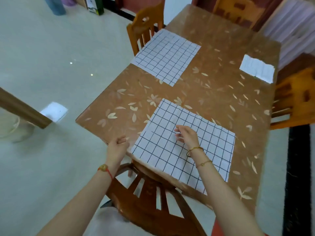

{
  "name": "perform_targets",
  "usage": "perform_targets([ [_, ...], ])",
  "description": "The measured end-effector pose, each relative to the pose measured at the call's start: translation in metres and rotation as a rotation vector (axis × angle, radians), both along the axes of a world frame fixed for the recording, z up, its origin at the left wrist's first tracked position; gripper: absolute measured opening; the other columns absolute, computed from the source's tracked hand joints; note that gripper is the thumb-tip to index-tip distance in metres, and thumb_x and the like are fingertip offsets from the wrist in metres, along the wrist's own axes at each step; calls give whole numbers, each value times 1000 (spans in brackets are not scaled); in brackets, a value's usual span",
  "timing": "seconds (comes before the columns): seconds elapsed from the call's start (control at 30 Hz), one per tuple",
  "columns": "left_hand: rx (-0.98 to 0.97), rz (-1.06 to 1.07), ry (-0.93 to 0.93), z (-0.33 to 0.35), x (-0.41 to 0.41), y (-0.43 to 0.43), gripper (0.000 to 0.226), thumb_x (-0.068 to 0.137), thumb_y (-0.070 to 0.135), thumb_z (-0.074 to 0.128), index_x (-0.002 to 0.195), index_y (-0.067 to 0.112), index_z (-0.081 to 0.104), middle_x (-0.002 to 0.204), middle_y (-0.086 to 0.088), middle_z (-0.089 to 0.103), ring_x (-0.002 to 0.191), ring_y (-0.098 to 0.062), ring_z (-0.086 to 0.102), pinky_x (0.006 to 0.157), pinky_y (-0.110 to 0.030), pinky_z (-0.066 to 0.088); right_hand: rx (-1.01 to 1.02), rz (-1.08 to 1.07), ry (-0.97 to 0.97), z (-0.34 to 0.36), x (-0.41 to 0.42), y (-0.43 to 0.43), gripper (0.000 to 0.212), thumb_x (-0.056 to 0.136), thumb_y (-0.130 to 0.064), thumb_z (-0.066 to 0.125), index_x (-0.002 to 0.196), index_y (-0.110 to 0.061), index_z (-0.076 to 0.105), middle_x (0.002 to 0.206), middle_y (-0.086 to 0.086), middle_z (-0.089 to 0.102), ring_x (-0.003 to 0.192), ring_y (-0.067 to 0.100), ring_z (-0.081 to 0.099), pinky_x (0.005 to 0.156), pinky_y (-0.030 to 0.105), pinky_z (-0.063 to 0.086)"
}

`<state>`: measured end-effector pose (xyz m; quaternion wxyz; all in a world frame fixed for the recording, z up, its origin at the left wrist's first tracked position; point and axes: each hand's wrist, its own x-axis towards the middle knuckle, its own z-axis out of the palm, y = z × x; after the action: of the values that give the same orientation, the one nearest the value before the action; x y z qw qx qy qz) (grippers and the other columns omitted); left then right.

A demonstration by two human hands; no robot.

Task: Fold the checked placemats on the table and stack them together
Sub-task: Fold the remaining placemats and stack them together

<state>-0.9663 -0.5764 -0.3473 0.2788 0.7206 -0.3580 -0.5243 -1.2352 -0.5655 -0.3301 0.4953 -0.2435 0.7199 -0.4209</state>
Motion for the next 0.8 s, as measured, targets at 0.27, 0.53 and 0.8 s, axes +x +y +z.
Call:
perform_targets([
  [0.27, 10, 38, -176, -37, -30, -6, 34, 82, 9, 70, 115, 12, 63, 104, -1, 67, 95, -19, 63, 76, -23, 46, -31, 424, 405, -30, -23, -129, 22, 95, -23, 58, 111, -11, 68, 110, 3, 66, 107, 20, 61, 91, 29, 47],
  [0.53, 44, -40, -366, -64, -47, 9, 44, 77, 11, 73, 117, 17, 57, 114, -4, 53, 105, -23, 54, 93, -39, 50, 78, 715, 643, -60, -30, -203, 37, 95, -24, 55, 131, -16, 53, 139, 9, 51, 128, 26, 47, 103, 34, 37],
  [0.8, 19, -51, -429, -68, -49, 4, 40, 74, 9, 75, 107, 20, 54, 105, 2, 44, 100, -23, 51, 88, -41, 51, 147, 784, 1003, -82, -25, -228, 47, 88, -24, 60, 132, -15, 45, 138, 11, 42, 126, 32, 42, 104, 37, 34],
])
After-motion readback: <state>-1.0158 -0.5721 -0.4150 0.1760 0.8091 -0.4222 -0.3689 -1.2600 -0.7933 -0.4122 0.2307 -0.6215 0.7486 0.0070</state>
